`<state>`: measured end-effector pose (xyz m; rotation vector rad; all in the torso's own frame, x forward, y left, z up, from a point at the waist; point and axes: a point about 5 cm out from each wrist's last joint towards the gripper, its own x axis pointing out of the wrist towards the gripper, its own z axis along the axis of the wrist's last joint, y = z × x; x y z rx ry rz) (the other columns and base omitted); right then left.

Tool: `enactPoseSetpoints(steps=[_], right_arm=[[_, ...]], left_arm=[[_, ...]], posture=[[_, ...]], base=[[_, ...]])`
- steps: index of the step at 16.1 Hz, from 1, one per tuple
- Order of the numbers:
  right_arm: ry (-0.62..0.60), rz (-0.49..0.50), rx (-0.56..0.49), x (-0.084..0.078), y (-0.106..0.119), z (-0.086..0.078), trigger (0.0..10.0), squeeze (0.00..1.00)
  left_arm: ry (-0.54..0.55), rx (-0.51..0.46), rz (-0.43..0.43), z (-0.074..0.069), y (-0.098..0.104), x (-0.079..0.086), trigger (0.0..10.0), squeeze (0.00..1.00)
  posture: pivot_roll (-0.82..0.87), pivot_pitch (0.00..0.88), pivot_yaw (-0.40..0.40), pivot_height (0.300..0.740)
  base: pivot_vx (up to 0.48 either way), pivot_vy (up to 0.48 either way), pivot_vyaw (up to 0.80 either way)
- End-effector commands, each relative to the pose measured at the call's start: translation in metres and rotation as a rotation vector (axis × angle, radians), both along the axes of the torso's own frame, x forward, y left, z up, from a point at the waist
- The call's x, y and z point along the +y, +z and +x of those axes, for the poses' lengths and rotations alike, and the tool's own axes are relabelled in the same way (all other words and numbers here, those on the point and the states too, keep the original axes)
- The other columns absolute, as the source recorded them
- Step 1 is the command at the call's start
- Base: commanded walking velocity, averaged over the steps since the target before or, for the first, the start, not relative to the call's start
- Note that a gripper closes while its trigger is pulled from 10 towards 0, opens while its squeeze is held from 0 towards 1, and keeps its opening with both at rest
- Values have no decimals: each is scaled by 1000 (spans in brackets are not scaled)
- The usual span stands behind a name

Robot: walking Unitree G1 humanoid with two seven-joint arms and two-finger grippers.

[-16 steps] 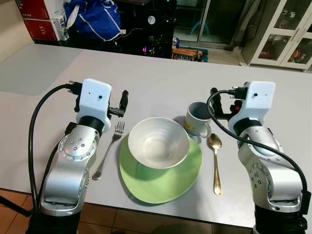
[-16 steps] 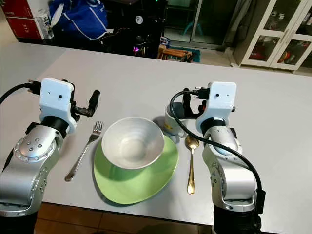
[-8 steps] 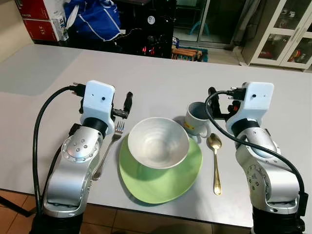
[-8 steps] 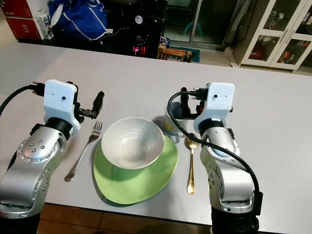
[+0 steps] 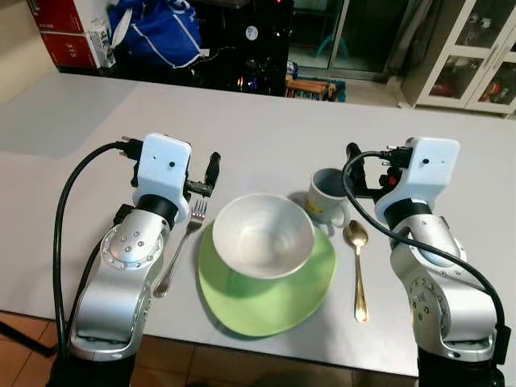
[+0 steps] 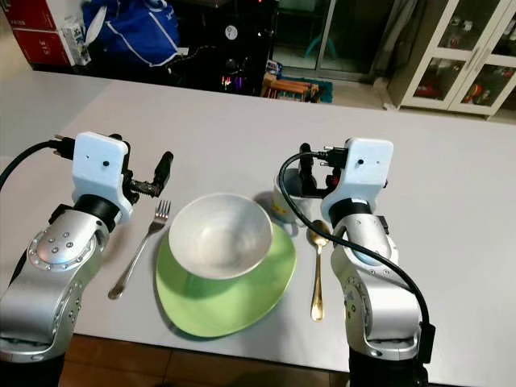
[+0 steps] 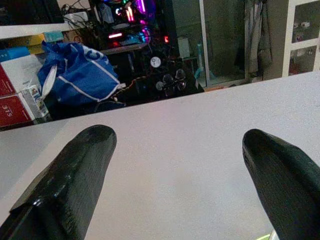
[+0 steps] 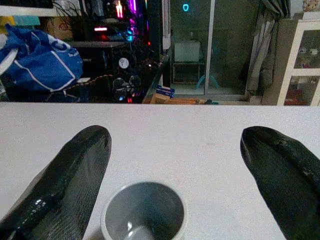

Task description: Setting the table

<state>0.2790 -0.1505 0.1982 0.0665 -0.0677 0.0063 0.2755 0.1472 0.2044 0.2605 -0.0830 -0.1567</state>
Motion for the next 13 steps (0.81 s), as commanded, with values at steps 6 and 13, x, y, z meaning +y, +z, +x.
enactPoseSetpoints(steps=[6, 13], right_arm=[[-4, -8, -1, -2, 1, -3, 10000, 0], [-24, -22, 27, -6, 0, 0, 10000, 0]], left_arm=[[-16, 7, 10, 0, -2, -2, 10000, 0], [36, 39, 43, 2, -10, 7, 10000, 0]], posture=[[30, 0, 0, 740], [31, 0, -21, 740]], base=[[-297, 0, 0], [-36, 0, 0]])
